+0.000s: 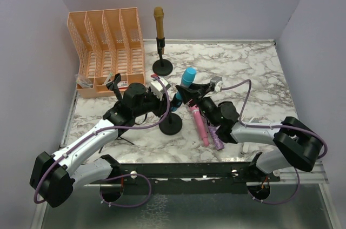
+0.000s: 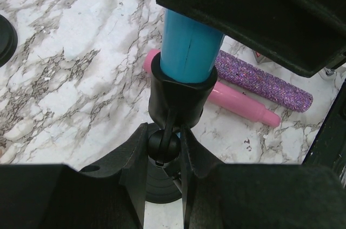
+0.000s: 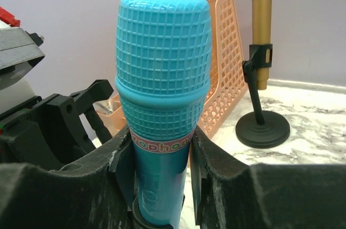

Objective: Attach the microphones to the stand

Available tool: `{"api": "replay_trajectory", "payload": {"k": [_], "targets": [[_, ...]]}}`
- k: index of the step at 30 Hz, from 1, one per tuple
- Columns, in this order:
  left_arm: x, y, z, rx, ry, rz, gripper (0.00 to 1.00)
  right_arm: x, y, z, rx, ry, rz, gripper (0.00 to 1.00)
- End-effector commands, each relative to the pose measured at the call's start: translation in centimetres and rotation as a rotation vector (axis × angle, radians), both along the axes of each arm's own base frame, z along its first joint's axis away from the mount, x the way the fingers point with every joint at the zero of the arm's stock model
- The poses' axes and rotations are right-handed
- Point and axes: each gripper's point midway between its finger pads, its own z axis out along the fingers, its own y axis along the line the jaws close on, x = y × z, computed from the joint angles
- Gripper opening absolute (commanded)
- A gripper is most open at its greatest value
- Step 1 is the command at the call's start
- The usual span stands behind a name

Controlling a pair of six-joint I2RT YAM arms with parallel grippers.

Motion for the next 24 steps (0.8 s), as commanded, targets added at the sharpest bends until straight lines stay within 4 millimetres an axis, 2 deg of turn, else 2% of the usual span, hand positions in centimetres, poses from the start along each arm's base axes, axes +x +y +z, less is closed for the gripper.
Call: {"api": "replay_trajectory", "payload": {"k": [1, 6, 8, 11, 16, 19, 24], "targets": [[1.3, -0.4, 2.4, -0.08, -0.07, 0.045, 0.0, -2.2, 0.3, -13.0, -0.378, 0.34, 0.057, 0.21], [1.4, 0.0, 2.7, -0.083, -0.083, 0.067, 0.0, -1.7, -0.4, -7.8, -0.231, 0.4, -0.002, 0.53], [1.4, 0.1, 2.8, -0.089, -0.089, 0.074, 0.0, -1.4, -0.9, -5.4, -0.188, 0.406, -0.031, 0.6], [1.6, 0.2, 3.3, -0.098, -0.103, 0.083, 0.0, -1.8, -1.6, -3.0, -0.185, 0.399, -0.034, 0.71], [2.6, 0.4, 4.6, -0.111, -0.149, 0.121, 0.0, -2.8, -3.7, 0.0, -0.137, 0.383, -0.06, 0.74], [3.7, 0.5, 6.3, -0.122, -0.193, 0.16, 0.0, -3.2, -4.9, 0.9, -0.105, 0.382, -0.079, 0.74], [6.9, 0.3, 9.1, -0.122, -0.271, 0.243, 0.0, -4.0, -6.4, 1.5, -0.054, 0.373, -0.089, 0.73]]}}
